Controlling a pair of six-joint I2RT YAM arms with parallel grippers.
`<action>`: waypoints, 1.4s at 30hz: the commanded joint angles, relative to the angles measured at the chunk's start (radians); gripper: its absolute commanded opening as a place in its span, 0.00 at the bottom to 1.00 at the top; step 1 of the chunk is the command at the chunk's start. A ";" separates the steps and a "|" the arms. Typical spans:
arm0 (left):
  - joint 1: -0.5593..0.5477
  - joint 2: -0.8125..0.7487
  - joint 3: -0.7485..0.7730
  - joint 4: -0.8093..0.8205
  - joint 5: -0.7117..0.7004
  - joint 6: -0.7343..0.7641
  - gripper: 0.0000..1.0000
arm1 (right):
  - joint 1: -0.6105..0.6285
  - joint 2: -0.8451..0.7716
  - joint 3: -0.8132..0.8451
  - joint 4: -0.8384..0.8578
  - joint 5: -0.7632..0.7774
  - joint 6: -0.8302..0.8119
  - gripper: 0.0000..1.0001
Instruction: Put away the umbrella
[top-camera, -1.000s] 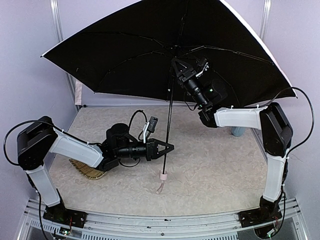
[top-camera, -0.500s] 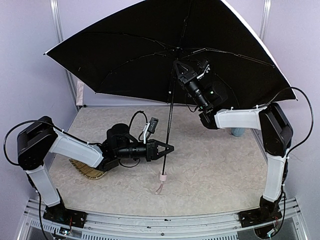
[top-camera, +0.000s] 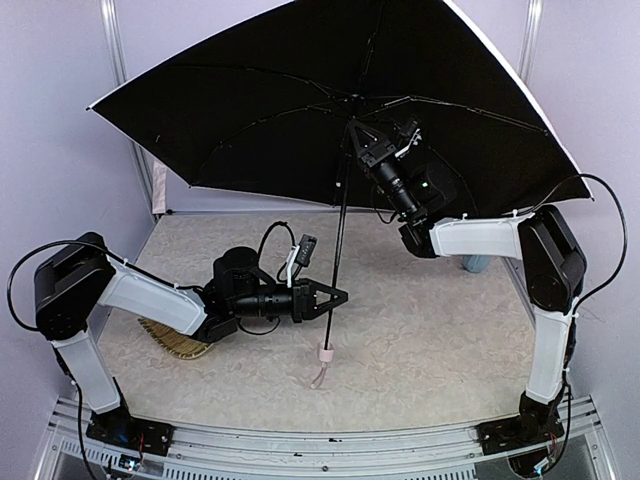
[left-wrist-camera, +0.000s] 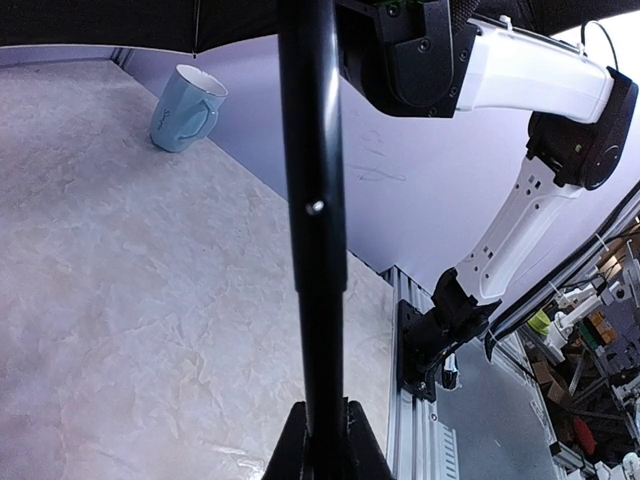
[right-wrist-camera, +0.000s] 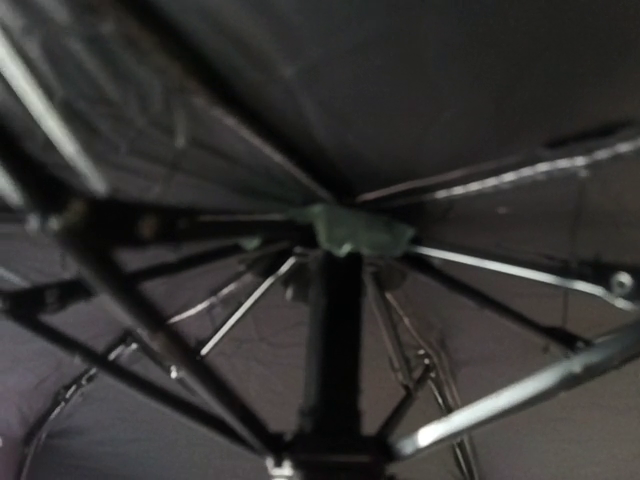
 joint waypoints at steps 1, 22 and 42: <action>-0.009 -0.016 0.021 0.100 0.017 0.070 0.00 | -0.014 -0.009 0.021 -0.008 -0.017 -0.013 0.14; -0.033 -0.068 0.042 -0.054 -0.200 0.172 0.00 | 0.049 -0.148 -0.032 -0.352 0.226 -0.497 0.45; -0.051 -0.077 0.057 -0.095 -0.294 0.214 0.00 | 0.154 -0.154 0.018 -0.459 0.500 -0.934 0.33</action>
